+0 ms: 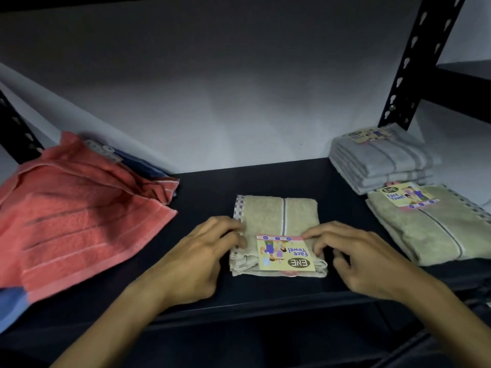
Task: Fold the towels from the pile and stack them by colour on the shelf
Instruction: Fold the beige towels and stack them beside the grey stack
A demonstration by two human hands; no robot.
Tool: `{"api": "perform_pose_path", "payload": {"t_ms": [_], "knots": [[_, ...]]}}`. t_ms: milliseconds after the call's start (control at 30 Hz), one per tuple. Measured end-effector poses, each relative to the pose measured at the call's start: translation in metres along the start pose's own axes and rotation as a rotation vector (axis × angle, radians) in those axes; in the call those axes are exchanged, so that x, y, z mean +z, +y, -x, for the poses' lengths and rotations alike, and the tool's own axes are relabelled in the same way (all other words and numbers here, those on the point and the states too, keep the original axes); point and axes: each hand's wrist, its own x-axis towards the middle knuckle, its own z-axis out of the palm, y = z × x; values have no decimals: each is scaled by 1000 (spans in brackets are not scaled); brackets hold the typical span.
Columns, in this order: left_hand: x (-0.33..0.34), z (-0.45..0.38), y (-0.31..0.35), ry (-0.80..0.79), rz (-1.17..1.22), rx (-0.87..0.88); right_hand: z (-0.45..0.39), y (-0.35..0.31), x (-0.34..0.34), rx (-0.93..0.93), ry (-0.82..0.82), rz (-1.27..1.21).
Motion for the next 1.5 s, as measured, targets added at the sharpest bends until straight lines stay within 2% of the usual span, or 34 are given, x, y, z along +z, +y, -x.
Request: {"api": "perform_pose_path", "payload": {"t_ms": [100, 200, 267, 367, 467, 733, 867, 900, 1000, 1033, 1133, 1233, 1333, 1500], "knots": [[-7, -13, -6, 35, 265, -148, -10, 2, 3, -2, 104, -64], [-11, -41, -8, 30, 279, -207, -33, -6, 8, 52, 193, -116], [-12, -58, -4, -121, 185, -223, -50, -14, 10, 162, 84, -56], [-1, -73, -9, -328, -20, -184, -68, -14, 18, 268, -257, 127], [9, -75, -21, -397, -54, -224, -77, -6, 25, 279, -377, 155], [21, -72, -28, -361, 11, -259, -80, 4, 28, 298, -438, 124], [11, -78, -28, -380, -21, -253, -82, -4, 21, 306, -426, 198], [8, -80, -29, -374, -14, -258, -81, -10, 19, 302, -354, 221], [1, -84, -32, -335, -34, -243, -70, -47, 17, 225, 27, 197], [0, -84, -33, -332, -71, -227, -66, -64, 18, 201, 59, 152], [-2, -77, -35, -339, -190, -208, -51, -93, 31, 144, -44, 121], [-10, -63, -32, -322, -249, -218, -44, -87, 33, 141, -138, 87], [-15, -45, -27, -296, -261, -236, -40, -69, 24, 133, -172, 104], [-11, -18, -1, -163, -357, -146, -38, -37, 10, -15, -184, 194]]}}
